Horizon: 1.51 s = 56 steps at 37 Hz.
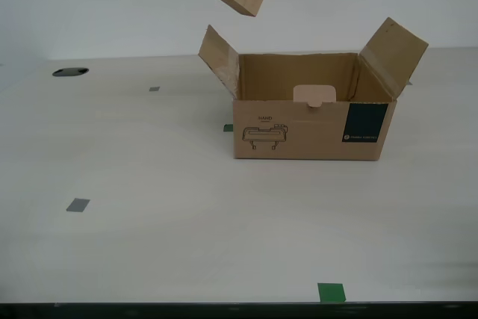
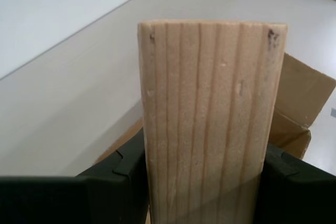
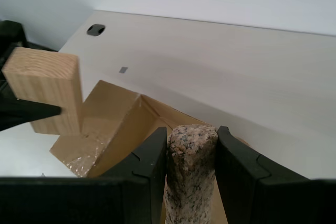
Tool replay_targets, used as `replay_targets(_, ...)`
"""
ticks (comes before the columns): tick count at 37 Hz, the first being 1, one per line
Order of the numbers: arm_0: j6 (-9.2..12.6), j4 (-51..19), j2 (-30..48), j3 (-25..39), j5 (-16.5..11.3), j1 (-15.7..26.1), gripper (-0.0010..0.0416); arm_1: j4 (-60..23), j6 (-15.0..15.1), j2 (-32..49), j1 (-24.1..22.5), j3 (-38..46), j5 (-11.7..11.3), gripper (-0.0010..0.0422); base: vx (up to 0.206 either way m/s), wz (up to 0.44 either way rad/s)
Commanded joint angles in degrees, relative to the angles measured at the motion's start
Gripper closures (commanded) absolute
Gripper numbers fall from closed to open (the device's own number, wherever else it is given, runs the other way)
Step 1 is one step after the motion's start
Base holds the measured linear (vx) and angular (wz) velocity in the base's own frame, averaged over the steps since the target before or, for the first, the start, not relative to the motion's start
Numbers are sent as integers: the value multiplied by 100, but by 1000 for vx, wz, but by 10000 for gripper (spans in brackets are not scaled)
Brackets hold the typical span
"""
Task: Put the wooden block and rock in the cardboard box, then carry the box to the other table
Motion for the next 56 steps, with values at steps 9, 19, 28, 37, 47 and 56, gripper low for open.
replay_targets(9,-90,660,42,-79,-57,501,407,940,4,-4,-227,-608,44,412,0,0)
replay_targets(19,70,1506,39,-925,-59,636,407,990,2,98,-332,-621,44,412,0,0)
replay_targets(28,330,2306,39,-1773,-59,957,407,1259,92,433,-428,-667,186,412,0,0)
replay_targets(37,385,3021,39,-2417,-15,1355,406,1768,433,457,-428,-1001,195,412,0,0)
replay_targets(47,387,3174,39,-2704,13,1414,406,1799,422,463,-431,-1325,192,412,0,0)
replay_targets(56,389,3145,39,-2695,11,1421,406,1893,433,463,-431,-1353,192,412,0,0)
